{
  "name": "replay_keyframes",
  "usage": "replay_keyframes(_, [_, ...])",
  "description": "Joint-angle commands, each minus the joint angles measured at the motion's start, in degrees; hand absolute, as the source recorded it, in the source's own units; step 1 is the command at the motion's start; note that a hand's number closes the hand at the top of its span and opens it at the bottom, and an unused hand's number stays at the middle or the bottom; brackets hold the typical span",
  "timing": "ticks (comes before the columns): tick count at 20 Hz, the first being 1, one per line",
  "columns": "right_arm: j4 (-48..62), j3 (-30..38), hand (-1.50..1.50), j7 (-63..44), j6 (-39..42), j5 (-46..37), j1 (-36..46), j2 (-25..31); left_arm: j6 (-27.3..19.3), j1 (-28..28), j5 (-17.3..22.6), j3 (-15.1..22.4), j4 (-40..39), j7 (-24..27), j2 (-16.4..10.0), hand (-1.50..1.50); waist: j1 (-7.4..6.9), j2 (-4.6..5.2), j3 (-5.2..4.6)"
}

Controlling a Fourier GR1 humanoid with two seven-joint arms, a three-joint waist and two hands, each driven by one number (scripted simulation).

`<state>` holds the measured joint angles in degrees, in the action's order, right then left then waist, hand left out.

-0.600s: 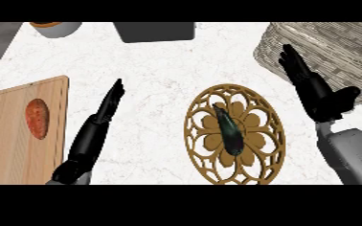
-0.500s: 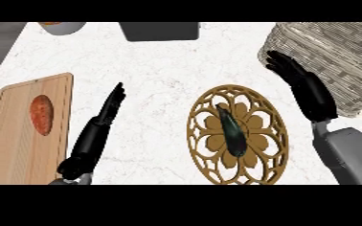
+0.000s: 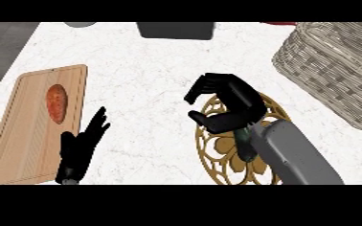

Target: Pick the eggplant from the placemat and place it in the basket

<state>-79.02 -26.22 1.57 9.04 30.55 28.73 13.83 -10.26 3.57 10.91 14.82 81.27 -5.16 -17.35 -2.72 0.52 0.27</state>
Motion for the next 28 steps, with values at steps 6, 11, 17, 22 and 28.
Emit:
replay_keyframes(6, [-3.1,-7.8,-1.50,-15.1,-6.9,-17.8,10.8,7.1,1.9,4.2,3.7,-4.2,-3.6,-5.8,-3.7,0.00,2.41,-1.26,-0.52])
replay_keyframes(11, [-1.4,-6.4,-1.50,-23.6,0.9,-22.5,22.5,17.0,0.5,1.1,3.0,-3.6,-2.6,-8.7,-3.1,0.00,2.57,-0.77,-0.41])
replay_keyframes(17, [4.6,-0.4,-1.50,-26.7,22.8,-14.8,35.2,28.0,1.0,2.9,2.8,-2.5,-0.6,-8.9,-2.7,0.00,1.37,-0.37,-0.38])
replay_keyframes(22, [12.1,-1.6,-1.50,-26.7,40.2,-10.6,39.4,30.9,2.1,2.6,3.0,-3.0,-1.9,-7.2,-2.3,0.00,1.10,-0.11,-0.39])
replay_keyframes(28, [15.2,-2.3,-1.50,-27.4,51.2,-11.5,41.2,31.3,3.7,2.9,3.7,-4.8,-3.0,-6.2,-3.0,0.00,1.80,-0.30,-0.33])
